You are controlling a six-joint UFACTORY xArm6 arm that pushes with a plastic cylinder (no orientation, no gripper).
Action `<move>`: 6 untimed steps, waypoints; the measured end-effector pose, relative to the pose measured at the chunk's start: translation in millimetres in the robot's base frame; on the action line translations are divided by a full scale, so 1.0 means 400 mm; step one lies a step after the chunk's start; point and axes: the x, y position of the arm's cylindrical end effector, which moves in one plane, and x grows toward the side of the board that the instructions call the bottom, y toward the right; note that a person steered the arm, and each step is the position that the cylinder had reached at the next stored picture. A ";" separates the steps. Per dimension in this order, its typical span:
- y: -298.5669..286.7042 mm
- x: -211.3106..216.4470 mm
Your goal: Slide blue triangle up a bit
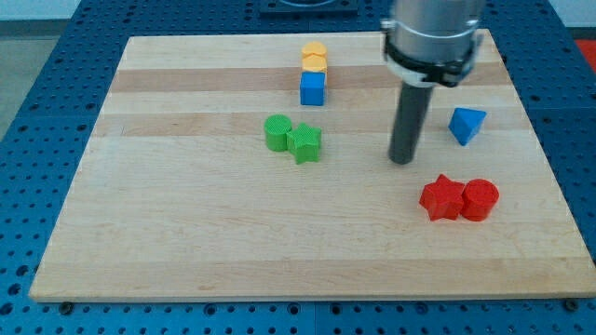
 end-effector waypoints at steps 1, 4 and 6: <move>0.096 0.000; 0.201 -0.103; 0.283 -0.159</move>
